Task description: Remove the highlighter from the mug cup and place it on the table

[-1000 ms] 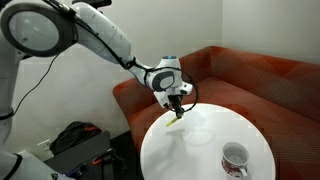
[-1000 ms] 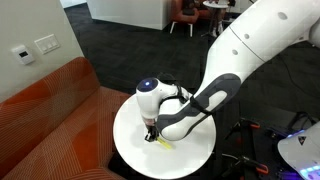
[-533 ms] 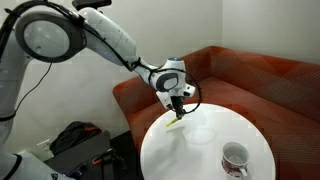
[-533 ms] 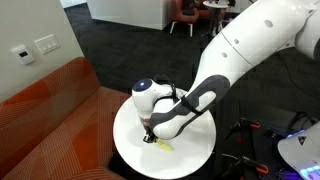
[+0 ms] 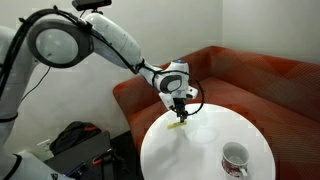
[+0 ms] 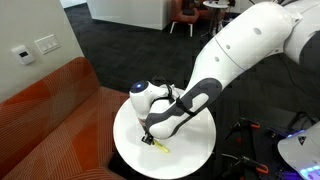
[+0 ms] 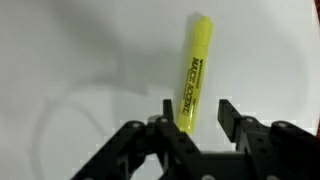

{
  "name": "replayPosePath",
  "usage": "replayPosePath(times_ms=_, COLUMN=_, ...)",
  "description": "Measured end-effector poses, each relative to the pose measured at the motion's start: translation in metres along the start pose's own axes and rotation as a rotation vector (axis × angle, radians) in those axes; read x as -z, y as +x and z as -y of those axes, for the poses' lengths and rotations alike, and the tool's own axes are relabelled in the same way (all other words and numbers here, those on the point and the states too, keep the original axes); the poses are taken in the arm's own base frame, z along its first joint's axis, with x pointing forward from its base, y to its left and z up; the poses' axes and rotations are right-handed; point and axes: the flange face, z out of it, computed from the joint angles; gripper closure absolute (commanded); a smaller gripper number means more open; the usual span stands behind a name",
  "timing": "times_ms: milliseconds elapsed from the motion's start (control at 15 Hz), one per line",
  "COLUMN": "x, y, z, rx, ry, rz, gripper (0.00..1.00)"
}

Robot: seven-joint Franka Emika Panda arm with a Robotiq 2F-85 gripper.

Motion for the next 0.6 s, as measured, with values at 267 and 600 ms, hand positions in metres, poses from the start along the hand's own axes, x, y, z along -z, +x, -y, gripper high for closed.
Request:
replayPosePath(times_ms=267, x=0.002, y=0.003, z=0.001, rx=0.000, ry=0.002, rz=-0.005, gripper=0.00)
replayPosePath(times_ms=600, x=0.019, y=0.007, z=0.004, rx=-0.015, ry=0.007, rz=-0.030, gripper=0.00)
